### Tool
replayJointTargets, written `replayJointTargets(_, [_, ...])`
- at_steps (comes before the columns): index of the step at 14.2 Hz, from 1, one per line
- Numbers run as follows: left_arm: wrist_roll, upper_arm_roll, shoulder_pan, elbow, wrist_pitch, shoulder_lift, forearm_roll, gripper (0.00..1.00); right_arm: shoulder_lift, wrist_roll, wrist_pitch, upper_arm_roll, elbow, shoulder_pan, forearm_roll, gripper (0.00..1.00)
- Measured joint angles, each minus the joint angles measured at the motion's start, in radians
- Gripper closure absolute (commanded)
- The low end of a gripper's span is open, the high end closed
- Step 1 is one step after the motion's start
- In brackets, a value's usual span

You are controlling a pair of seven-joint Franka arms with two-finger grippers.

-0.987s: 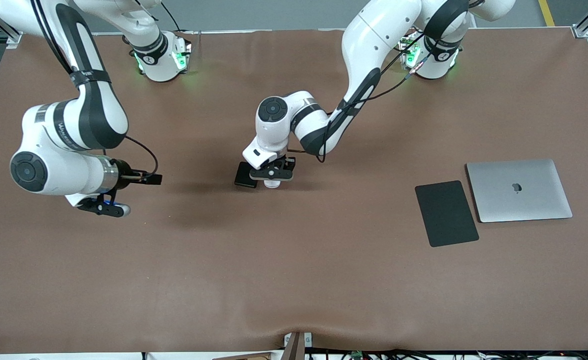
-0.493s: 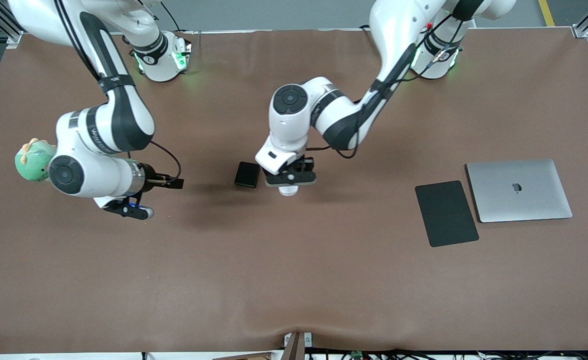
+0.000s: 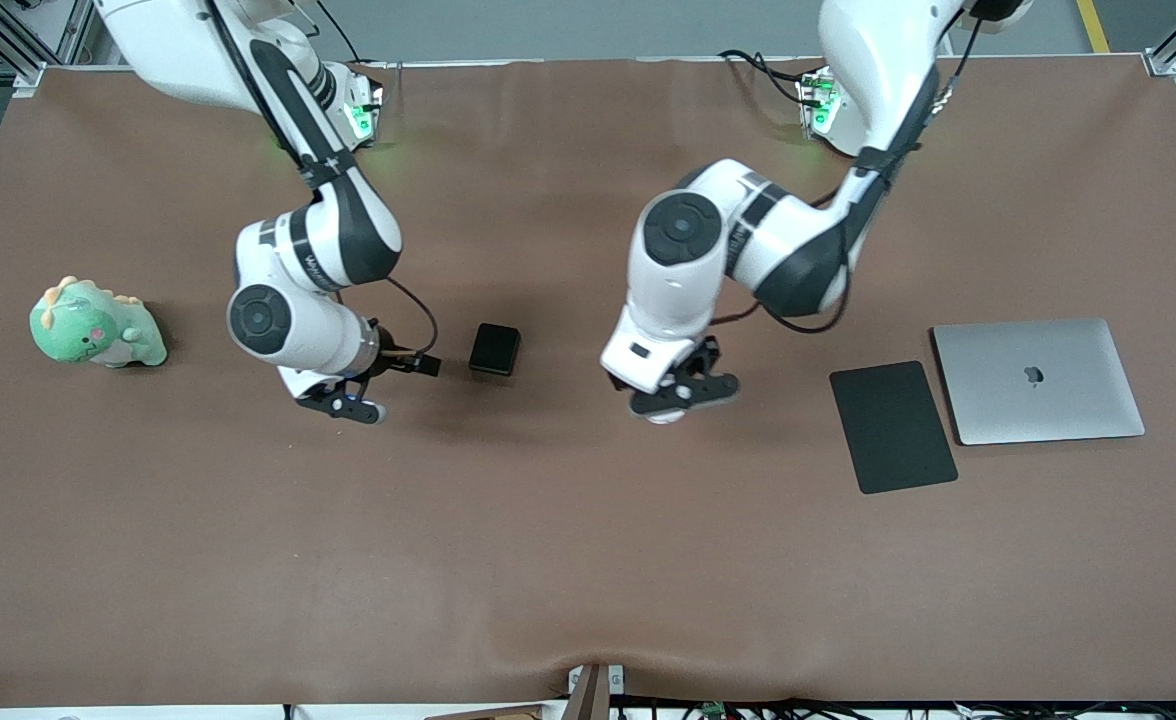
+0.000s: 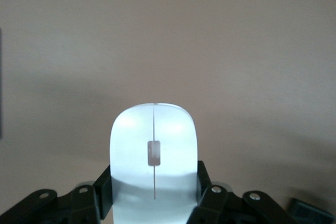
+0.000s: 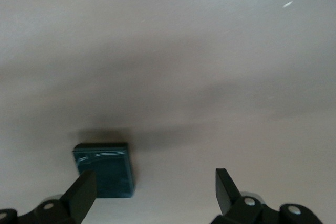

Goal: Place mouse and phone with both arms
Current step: 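Carry the mouse to the mouse pad while the right gripper grasps the phone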

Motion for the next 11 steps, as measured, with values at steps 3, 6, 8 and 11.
replayJointTargets(3, [0.141, 0.0, 0.099, -0.055, -0.021, -0.036, 0.0, 1.0, 0.024, 0.007, 0.098, 0.0, -0.02, 0.052, 0.017, 0.0])
replayJointTargets(6, [0.286, 0.0, 0.205, -0.129, -0.022, -0.079, 0.0, 1.0, 0.052, 0.011, 0.164, 0.0, -0.041, 0.09, 0.028, 0.0])
replayJointTargets(8, [0.35, 0.0, 0.261, -0.153, -0.022, -0.092, 0.0, 1.0, 0.066, 0.012, 0.199, 0.0, -0.047, 0.117, 0.047, 0.0])
replayJointTargets(11, [0.432, 0.0, 0.335, -0.176, -0.021, -0.097, 0.0, 1.0, 0.095, 0.015, 0.301, 0.001, -0.074, 0.163, 0.055, 0.0])
